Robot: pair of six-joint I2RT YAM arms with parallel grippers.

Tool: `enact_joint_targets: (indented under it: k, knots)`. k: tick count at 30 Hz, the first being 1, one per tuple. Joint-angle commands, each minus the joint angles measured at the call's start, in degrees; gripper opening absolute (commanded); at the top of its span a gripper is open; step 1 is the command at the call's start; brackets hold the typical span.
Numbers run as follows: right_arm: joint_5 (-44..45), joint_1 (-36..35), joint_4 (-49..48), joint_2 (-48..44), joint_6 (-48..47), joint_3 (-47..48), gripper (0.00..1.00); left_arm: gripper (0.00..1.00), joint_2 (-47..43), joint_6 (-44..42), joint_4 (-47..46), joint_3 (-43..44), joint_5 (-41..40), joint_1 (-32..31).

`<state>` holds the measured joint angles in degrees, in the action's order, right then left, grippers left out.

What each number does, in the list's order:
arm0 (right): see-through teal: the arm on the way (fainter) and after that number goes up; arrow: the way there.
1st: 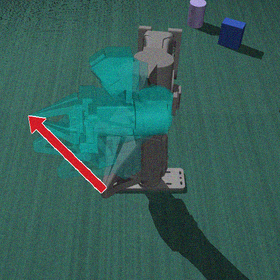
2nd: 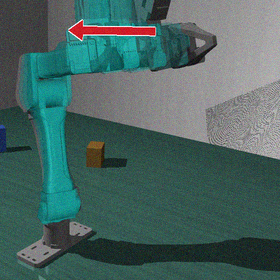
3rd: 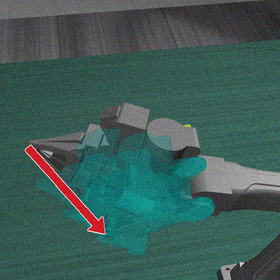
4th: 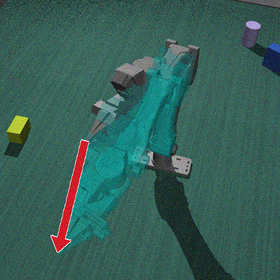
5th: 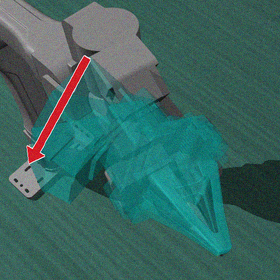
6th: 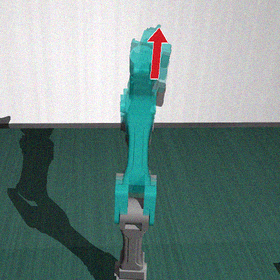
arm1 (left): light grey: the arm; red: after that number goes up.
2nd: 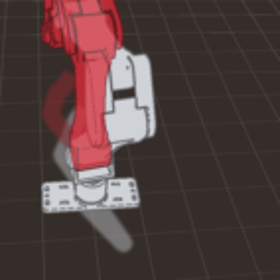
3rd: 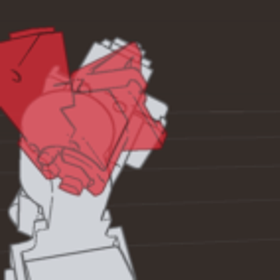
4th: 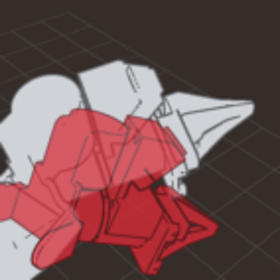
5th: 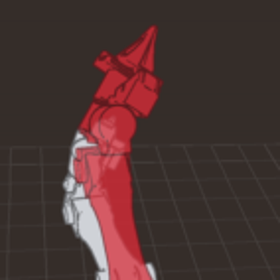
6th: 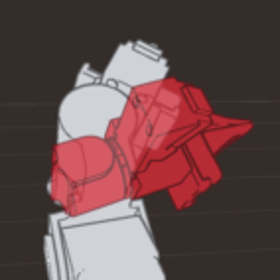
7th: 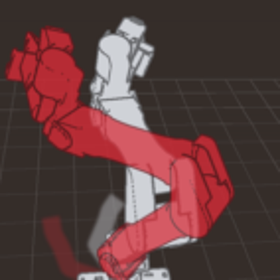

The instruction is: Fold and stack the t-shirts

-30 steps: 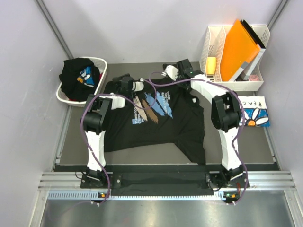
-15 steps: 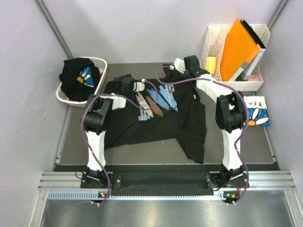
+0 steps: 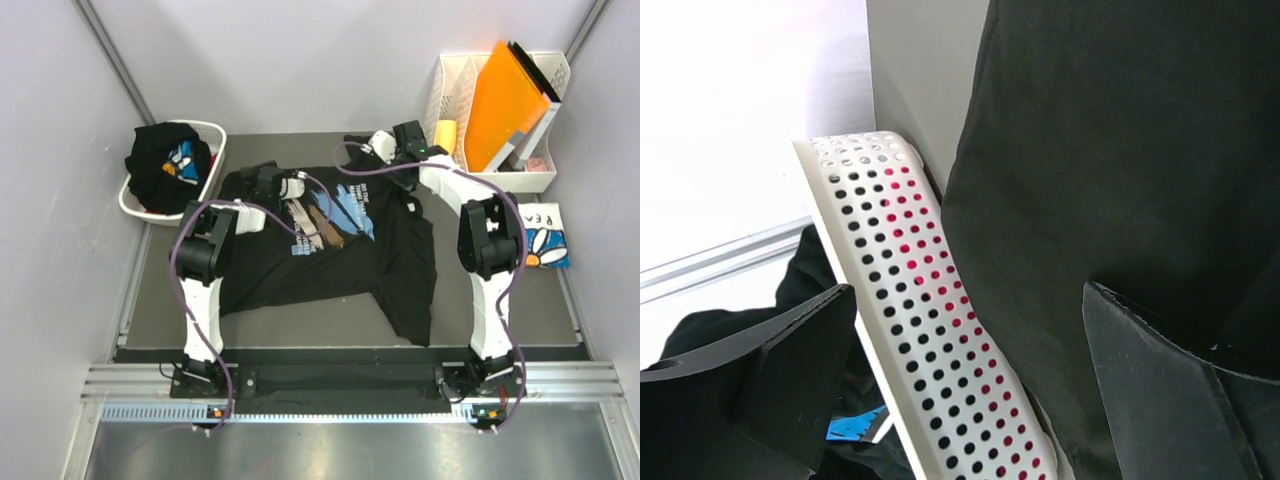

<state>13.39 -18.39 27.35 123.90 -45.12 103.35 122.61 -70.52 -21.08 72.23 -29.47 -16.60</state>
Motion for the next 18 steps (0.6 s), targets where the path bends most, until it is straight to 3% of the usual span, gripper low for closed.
enact_joint_targets:
  k: [1,4,9,11,14,18]
  knots:
    - [-4.2,3.1,2.7,-9.6,9.0,0.3,0.57,0.99,-4.5,-0.6,-3.6,-0.8,-1.0,-0.2]
    - [5.7,2.9,-6.4,-11.7,5.4,-3.2,0.56,0.99,-4.8,-0.5,-3.6,-1.3,-0.9,-0.4]
    - [7.4,3.1,-7.7,-13.3,4.2,-5.9,0.55,0.99,-4.9,-0.9,-3.8,-1.7,-0.9,-0.9]
    - [-0.2,3.1,-2.4,-13.9,5.0,-5.6,0.48,0.99,-5.0,-0.8,-3.6,-1.7,-0.9,-1.0]
    - [-17.1,2.9,9.9,-13.4,5.7,-3.2,0.46,0.99,-5.0,-1.1,-3.7,-2.0,-1.1,-1.0]
    - [-25.2,3.1,16.2,-8.9,6.8,-2.1,0.39,0.99,-5.0,-1.3,-3.6,-2.3,-1.1,-0.9]
